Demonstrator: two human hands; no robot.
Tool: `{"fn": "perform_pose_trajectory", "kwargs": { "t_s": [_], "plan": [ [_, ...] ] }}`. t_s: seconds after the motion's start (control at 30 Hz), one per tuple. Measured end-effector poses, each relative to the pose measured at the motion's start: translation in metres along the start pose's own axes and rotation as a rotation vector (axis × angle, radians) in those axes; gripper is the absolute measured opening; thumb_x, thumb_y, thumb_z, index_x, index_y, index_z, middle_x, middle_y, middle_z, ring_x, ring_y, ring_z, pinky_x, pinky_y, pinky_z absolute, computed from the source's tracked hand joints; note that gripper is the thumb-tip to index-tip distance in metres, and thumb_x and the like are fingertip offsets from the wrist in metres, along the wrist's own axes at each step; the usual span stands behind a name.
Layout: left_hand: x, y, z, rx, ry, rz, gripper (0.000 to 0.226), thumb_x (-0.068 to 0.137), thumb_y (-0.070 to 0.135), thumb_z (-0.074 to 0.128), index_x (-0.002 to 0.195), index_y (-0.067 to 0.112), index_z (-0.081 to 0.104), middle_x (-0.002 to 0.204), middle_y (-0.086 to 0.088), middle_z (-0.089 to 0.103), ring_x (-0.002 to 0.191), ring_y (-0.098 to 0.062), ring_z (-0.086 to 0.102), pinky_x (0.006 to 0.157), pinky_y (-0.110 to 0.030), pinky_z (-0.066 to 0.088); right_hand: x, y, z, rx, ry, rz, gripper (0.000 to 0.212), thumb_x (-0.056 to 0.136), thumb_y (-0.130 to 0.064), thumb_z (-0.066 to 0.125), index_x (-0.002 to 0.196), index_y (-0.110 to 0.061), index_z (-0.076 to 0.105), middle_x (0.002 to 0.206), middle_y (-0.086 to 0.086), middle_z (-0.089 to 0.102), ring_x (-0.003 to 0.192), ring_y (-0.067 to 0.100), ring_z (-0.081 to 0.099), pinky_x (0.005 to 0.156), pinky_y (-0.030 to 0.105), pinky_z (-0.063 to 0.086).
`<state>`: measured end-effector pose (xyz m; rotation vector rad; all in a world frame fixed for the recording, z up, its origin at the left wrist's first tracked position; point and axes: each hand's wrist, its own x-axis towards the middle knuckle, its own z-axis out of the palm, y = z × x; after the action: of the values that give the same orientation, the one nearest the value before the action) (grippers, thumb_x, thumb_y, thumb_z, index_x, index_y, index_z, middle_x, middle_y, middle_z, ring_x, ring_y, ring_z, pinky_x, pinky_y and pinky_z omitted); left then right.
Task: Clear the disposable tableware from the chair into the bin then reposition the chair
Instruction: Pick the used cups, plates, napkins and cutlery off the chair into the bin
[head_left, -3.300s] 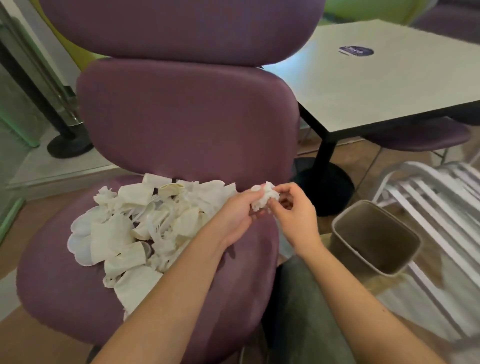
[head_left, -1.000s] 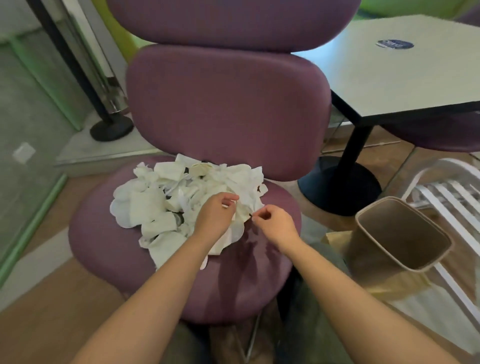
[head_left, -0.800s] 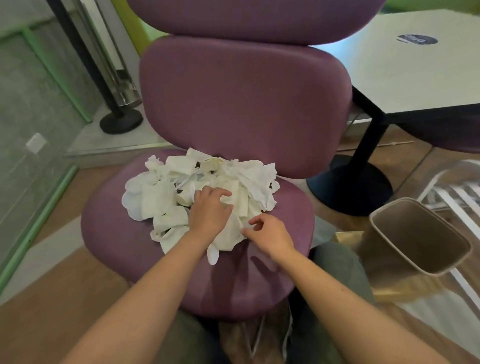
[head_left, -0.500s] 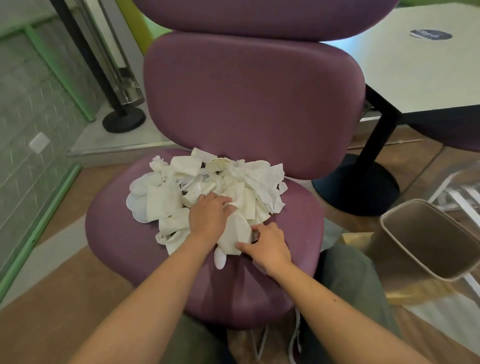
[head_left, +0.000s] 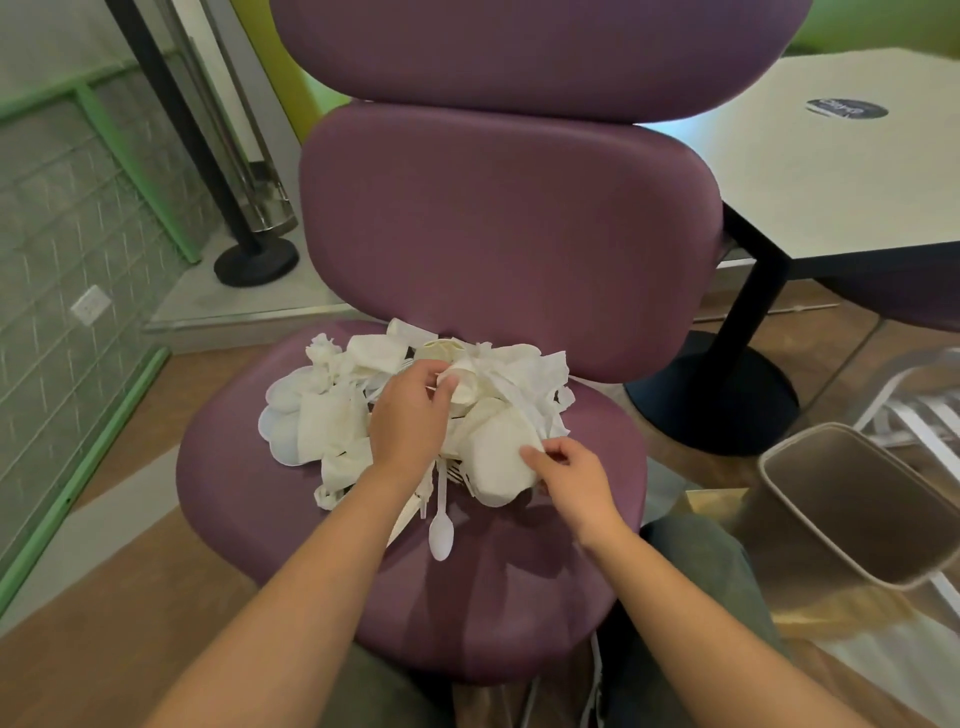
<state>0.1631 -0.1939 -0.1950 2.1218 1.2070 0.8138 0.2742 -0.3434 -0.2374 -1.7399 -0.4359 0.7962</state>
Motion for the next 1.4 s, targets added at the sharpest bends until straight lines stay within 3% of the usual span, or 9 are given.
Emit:
{"fn": "perform_pose_trajectory", "kwargs": {
  "t_s": [0.2,0.33,0.43,0.67,0.8,0.93,1.13,1.3,1.4],
  "plan": [
    [0.003,0.036,-0.006,-0.133,-0.010,0.002,0.017,0.094,0.041,0.054,0.108,0.034,0.061,0.088,0.017,0.062,0.079,0.001,0.058,0.067,-0.025,0.045,-0.008,-0.021,-0.027,0.060,0.010,-0.010,0.015,0.093,-0.018,0.059,0.087,-0.005,0.062,0.074,0.005,0.059,0.061,0.017,0.053,0.048,0.019,0.046],
    [-0.003,0.055,0.005,-0.226,-0.063,0.001,0.016,0.094,0.036,0.057,0.108,0.031,0.063,0.086,0.018,0.058,0.075,0.002,0.056,0.065,-0.018,0.042,-0.011,-0.018,-0.046,0.086,0.114,-0.030,0.015,0.092,-0.021,0.059,0.079,-0.013,0.059,0.071,0.000,0.056,0.067,0.017,0.052,0.064,0.030,0.044],
    [-0.012,0.074,0.023,-0.281,-0.142,0.022,0.013,0.093,0.035,0.058,0.105,0.032,0.063,0.087,0.017,0.058,0.075,0.000,0.056,0.066,-0.019,0.044,-0.014,-0.018,-0.067,0.164,0.211,-0.028,0.007,0.092,-0.017,0.059,0.089,-0.011,0.059,0.076,0.003,0.058,0.068,0.017,0.053,0.069,0.041,0.047],
    [-0.033,0.128,0.092,-0.419,-0.344,0.085,0.010,0.087,0.038,0.066,0.096,0.037,0.069,0.088,0.014,0.069,0.080,-0.012,0.069,0.078,-0.038,0.057,-0.019,-0.013,-0.137,0.189,0.465,-0.015,0.021,0.092,-0.018,0.062,0.111,-0.014,0.054,0.109,0.002,0.062,0.102,0.020,0.061,0.093,0.040,0.053],
    [-0.047,0.163,0.144,-0.470,-0.485,0.098,0.010,0.088,0.031,0.069,0.098,0.032,0.069,0.089,0.009,0.071,0.078,-0.012,0.070,0.076,-0.041,0.059,-0.020,0.002,-0.187,0.190,0.626,0.010,0.021,0.087,-0.016,0.067,0.106,-0.011,0.060,0.102,0.005,0.066,0.094,0.021,0.062,0.083,0.032,0.050],
    [-0.061,0.194,0.194,-0.447,-0.615,0.115,0.012,0.088,0.023,0.069,0.094,0.032,0.067,0.087,0.007,0.071,0.068,-0.008,0.070,0.074,-0.040,0.060,-0.019,0.017,-0.229,0.163,0.766,0.020,0.020,0.086,-0.012,0.069,0.103,-0.015,0.060,0.092,-0.003,0.064,0.080,0.006,0.057,0.070,0.018,0.045],
    [-0.080,0.230,0.273,-0.318,-0.741,0.175,0.019,0.088,0.027,0.069,0.104,0.032,0.062,0.089,0.012,0.068,0.080,-0.008,0.067,0.075,-0.035,0.060,-0.004,0.043,-0.285,0.129,0.881,0.115,0.021,0.089,-0.015,0.067,0.104,-0.021,0.054,0.096,-0.005,0.061,0.089,0.012,0.060,0.081,0.029,0.052],
    [-0.093,0.244,0.333,-0.202,-0.803,0.185,0.017,0.087,0.028,0.069,0.098,0.036,0.060,0.088,0.014,0.067,0.080,-0.006,0.066,0.077,-0.036,0.059,0.017,0.068,-0.324,-0.012,0.926,0.230,0.018,0.090,-0.015,0.064,0.106,-0.017,0.055,0.100,0.002,0.064,0.081,0.012,0.056,0.057,0.017,0.040],
    [-0.097,0.242,0.359,-0.112,-0.838,0.161,0.020,0.088,0.025,0.067,0.106,0.030,0.063,0.099,0.010,0.069,0.093,-0.011,0.065,0.087,-0.036,0.055,0.028,0.082,-0.335,-0.136,0.855,0.279,0.022,0.093,-0.017,0.061,0.115,-0.014,0.059,0.110,0.004,0.067,0.088,0.015,0.058,0.066,0.021,0.042]
  ]
}}
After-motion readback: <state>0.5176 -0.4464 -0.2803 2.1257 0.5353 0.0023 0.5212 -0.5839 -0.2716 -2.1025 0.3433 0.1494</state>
